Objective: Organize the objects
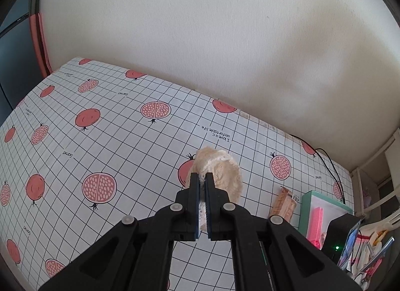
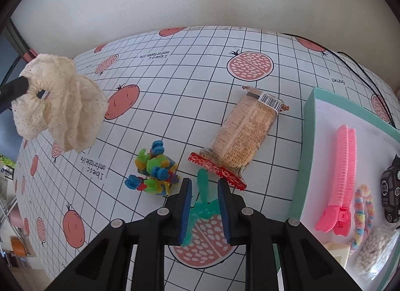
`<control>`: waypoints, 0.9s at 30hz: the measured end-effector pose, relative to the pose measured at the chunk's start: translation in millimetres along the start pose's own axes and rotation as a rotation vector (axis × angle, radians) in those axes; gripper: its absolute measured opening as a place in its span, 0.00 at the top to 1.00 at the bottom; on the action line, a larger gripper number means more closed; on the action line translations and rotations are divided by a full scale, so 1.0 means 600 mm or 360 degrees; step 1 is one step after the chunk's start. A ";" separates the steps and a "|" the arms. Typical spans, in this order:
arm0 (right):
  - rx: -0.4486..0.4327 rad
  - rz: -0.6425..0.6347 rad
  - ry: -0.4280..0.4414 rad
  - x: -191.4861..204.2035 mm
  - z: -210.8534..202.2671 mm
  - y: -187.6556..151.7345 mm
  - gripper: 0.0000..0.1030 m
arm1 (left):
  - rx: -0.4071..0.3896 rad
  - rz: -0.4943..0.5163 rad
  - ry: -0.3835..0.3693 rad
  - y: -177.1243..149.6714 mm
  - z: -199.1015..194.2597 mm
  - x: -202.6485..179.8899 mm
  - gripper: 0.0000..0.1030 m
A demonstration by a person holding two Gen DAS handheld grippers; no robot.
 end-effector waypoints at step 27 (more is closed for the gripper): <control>-0.0099 -0.0085 0.0009 0.013 -0.020 0.027 0.91 | -0.0018 -0.0007 0.0027 0.006 0.000 -0.007 0.96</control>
Point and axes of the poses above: each gripper's, at about its wrist camera, not at the fingertips, and z roughly the way its jaws point, x to its left, y to its top, the point moved 9 cm from there along z, roughly the way its jaws point, and after that the axes turned 12 degrees about -x, right-handed, at the moved point
